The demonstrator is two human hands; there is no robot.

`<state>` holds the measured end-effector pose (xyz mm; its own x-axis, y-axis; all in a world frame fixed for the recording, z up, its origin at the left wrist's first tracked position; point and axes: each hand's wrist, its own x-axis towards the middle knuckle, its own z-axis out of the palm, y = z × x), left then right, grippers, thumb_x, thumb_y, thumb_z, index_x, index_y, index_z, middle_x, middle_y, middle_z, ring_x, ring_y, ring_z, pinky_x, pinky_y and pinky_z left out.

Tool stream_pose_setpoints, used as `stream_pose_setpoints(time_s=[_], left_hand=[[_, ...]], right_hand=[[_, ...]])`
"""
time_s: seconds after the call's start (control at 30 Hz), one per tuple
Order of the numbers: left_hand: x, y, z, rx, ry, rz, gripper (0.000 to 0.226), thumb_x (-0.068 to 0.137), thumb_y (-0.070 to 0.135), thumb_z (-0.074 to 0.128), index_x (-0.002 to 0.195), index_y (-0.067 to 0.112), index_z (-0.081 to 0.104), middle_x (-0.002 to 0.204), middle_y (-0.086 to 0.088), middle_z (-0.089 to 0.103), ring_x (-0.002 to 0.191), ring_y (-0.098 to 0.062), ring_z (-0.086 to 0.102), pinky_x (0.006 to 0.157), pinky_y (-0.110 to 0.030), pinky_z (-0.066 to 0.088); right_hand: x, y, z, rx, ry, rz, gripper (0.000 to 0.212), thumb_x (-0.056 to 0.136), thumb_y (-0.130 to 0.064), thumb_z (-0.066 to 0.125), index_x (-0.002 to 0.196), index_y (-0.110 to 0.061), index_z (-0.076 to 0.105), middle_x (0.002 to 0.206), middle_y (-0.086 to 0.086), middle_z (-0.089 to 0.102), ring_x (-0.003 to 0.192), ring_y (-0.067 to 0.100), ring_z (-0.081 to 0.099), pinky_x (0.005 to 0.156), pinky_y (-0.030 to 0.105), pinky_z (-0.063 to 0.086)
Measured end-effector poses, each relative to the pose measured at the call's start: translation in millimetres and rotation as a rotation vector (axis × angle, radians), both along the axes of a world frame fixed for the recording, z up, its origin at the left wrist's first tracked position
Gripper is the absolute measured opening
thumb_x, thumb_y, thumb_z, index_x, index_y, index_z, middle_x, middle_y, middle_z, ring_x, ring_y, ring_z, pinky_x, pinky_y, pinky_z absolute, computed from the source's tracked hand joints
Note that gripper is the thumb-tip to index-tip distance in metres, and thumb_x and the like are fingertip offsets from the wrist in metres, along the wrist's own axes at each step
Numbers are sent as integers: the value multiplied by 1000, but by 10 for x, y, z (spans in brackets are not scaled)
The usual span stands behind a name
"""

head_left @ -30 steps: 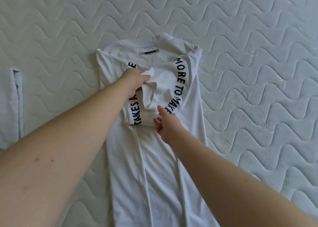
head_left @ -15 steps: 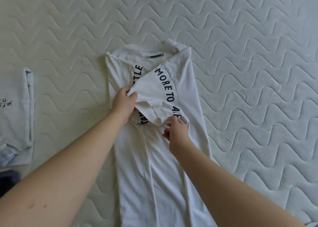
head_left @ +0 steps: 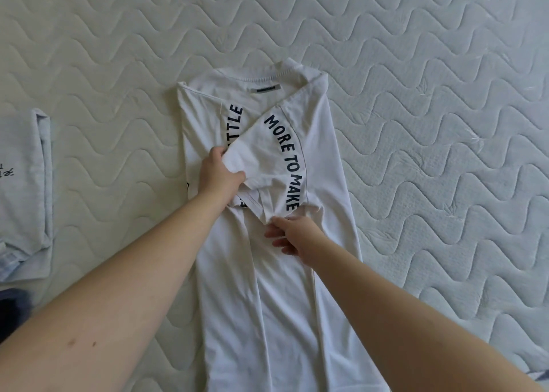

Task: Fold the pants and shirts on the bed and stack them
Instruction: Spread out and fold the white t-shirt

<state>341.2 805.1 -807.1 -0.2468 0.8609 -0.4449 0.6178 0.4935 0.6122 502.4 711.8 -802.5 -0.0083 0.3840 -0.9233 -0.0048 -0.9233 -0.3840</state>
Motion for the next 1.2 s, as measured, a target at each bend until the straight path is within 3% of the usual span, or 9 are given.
stream_pose_setpoints(time_s=[0.07,0.2,0.33,0.47,0.57,0.73,0.87,1.0,1.2], left_hand=[[56,46,25,79,151,-42,63,81,22,71,136,16,43,131,-13,46,117,-32,48,96,-39,44],[240,206,66,187,295,-160,51,89,28,60,137,19,46,136,-8,48,126,-29,43,100,-42,37],[478,414,43,260,406,-303,46,92,26,56,136,19,48,138,-6,50,131,-27,40,106,-42,29],[794,627,-39,344,349,-517,44,93,23,55,136,17,48,137,-7,50,131,-26,40,107,-39,32],[978,812,-122,330,321,-562,48,95,25,53,141,15,43,141,-7,46,132,-26,38,109,-37,30],[1236,1288,-122,299,376,-570,50,97,31,51,142,12,41,141,-10,46,131,-29,41,107,-39,33],[1453,1719,-94,197,300,-577,46,96,38,53,134,12,47,135,-10,52,122,-29,50,99,-39,42],[1700,2024,-137,131,137,-549,55,90,41,65,132,10,46,134,-10,54,119,-27,54,93,-28,40],[1896,2253,-247,74,220,-632,57,84,30,74,131,12,47,131,-12,56,119,-27,53,88,-26,38]], right_hand=[[68,10,15,12,-43,6,23,97,-30,59,96,-9,68,65,-5,70,42,5,58,39,14,39],[276,39,55,174,-221,22,28,97,-31,53,87,-8,66,59,-3,65,41,9,55,41,19,39],[484,119,95,418,-541,75,27,94,-41,52,78,-21,61,68,-6,65,63,13,59,56,28,42],[503,268,93,656,-640,410,20,94,-44,54,92,-24,57,80,-10,60,71,12,56,62,34,46],[489,355,-6,571,-677,642,23,97,-39,48,97,-19,60,94,-4,61,83,19,58,64,33,45],[556,504,-41,395,-729,566,29,97,-32,39,84,-14,58,79,1,61,70,22,56,53,29,38],[815,671,-5,547,-776,432,21,97,-28,46,101,-16,61,97,1,62,86,23,58,67,33,44],[1036,724,-77,525,-740,419,33,94,-25,53,125,-15,53,120,6,52,111,25,49,94,35,41],[1080,782,-151,505,-685,350,34,94,-33,55,124,-17,52,119,4,52,111,23,49,94,31,39]])
